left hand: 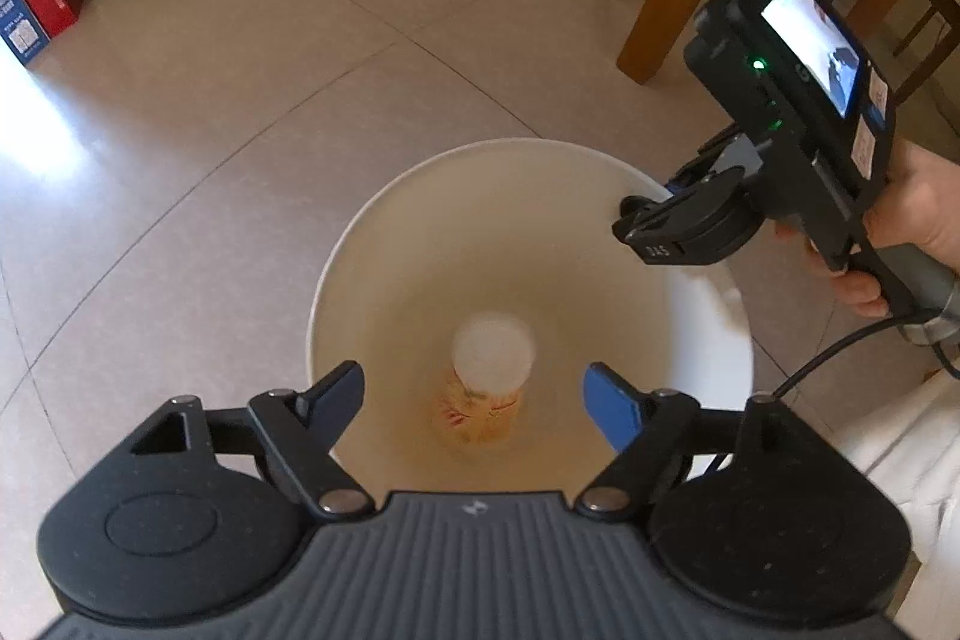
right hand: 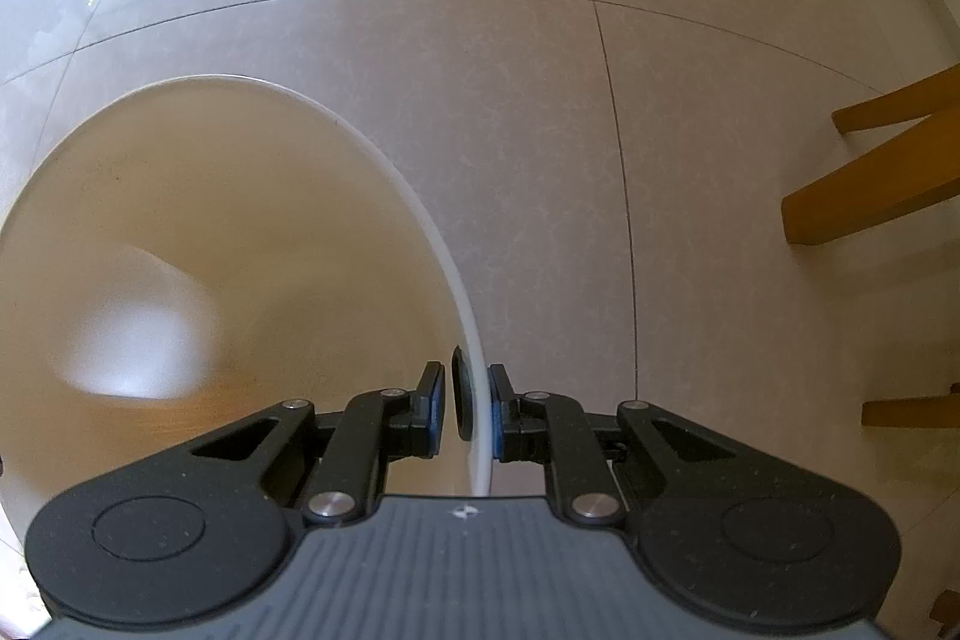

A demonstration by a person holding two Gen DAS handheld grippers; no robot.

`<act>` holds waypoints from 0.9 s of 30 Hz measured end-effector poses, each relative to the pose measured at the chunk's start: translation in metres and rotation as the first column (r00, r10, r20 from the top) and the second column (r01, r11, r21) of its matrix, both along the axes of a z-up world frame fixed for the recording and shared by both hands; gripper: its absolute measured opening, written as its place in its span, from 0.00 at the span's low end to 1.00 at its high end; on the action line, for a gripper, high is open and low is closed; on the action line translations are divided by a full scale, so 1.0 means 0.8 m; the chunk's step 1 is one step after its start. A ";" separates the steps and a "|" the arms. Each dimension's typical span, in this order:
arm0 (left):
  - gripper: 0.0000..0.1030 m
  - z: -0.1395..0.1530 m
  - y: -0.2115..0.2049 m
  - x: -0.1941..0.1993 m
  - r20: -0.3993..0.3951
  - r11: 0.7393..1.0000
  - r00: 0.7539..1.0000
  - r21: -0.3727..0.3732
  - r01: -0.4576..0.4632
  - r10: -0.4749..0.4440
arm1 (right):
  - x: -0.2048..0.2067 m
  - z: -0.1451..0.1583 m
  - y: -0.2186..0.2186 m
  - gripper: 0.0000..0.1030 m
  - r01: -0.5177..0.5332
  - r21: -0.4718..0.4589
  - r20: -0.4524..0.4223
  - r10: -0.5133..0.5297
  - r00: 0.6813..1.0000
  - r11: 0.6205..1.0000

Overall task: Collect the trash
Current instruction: 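Carry the cream cup over the white bin and open the left gripper, then lower the left gripper to the small clear plastic cup and close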

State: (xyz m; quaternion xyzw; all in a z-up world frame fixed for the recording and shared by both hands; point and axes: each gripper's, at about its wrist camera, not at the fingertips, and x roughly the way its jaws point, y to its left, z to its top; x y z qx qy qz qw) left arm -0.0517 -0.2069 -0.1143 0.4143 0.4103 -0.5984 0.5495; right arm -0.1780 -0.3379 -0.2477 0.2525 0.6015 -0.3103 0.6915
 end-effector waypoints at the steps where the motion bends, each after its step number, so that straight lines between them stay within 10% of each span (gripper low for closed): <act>1: 0.81 -0.001 0.002 0.000 0.006 1.000 1.000 -0.005 -0.003 0.003 | 0.000 0.000 0.000 0.16 -0.001 -0.002 0.000 0.001 1.000 1.000; 27: 0.87 -0.064 0.148 0.048 0.025 0.983 0.983 -0.003 -0.184 0.184 | 0.002 0.006 -0.005 0.14 0.006 0.015 -0.004 -0.006 1.000 1.000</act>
